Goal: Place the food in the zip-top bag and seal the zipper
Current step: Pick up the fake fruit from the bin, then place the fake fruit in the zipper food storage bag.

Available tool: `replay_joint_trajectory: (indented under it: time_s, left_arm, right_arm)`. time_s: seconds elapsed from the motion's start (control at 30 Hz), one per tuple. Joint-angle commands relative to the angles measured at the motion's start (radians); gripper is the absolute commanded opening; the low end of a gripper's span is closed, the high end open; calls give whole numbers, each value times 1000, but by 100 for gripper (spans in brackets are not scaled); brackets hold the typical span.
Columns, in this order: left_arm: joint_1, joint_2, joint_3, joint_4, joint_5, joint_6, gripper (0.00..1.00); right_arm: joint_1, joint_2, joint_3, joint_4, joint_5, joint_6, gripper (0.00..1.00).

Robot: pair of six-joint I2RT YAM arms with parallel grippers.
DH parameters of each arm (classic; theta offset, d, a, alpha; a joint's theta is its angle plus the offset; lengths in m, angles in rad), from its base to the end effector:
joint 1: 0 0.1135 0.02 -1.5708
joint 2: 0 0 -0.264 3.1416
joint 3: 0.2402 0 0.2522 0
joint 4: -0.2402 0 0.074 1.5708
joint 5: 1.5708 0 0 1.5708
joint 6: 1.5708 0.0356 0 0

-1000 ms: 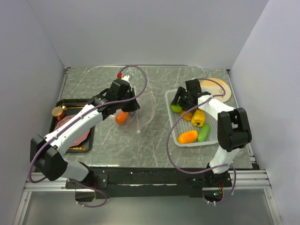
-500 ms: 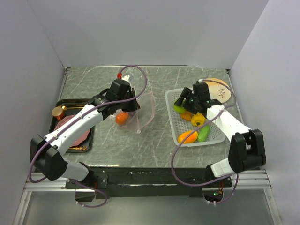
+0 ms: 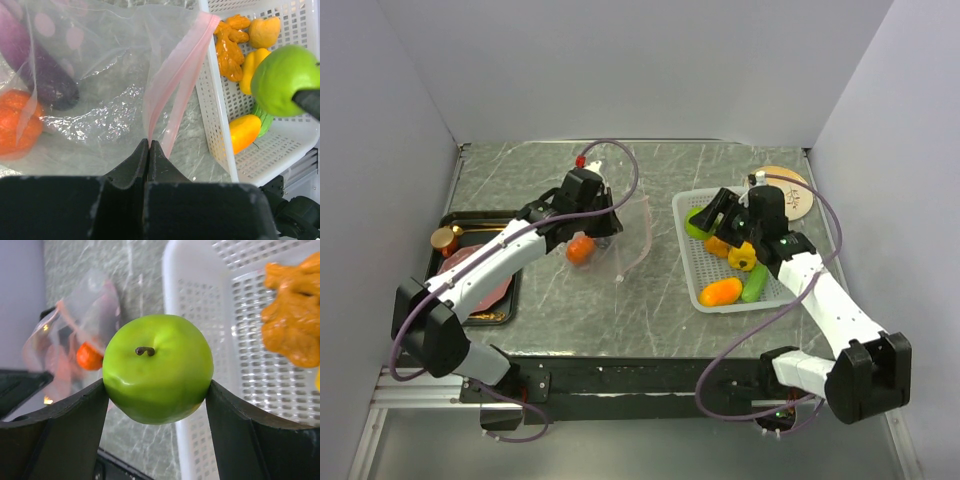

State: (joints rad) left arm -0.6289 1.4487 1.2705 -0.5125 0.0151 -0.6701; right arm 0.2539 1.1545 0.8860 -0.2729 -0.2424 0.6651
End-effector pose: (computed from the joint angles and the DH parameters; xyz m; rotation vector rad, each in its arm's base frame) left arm 0.2617 -0.1911 0.3213 -0.0402 2.3601 -0.6863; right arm 0.2479 0.0732 0.2919 0.3001 2.1794 0.7901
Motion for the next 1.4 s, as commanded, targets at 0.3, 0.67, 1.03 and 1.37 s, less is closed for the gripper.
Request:
replay_joint_trajectory:
  time_s: [0.3,0.67,1.03,1.37]
  left_arm:
    - [0,3,-6,69,26,-10,1]
    - [0,-22,-49,71,54,-8,1]
    - [0,-54,-16,65,66,-22,1]
    - [0,-85,-8,11,88,14,1]
  right_arm:
    - [234,23,68,98,-41,39,0]
    - [295,166,175,80,-80,-13,0]
    - [344,278,206,75,-12,-1,0]
    - [344,335,250,43,52,-27,0]
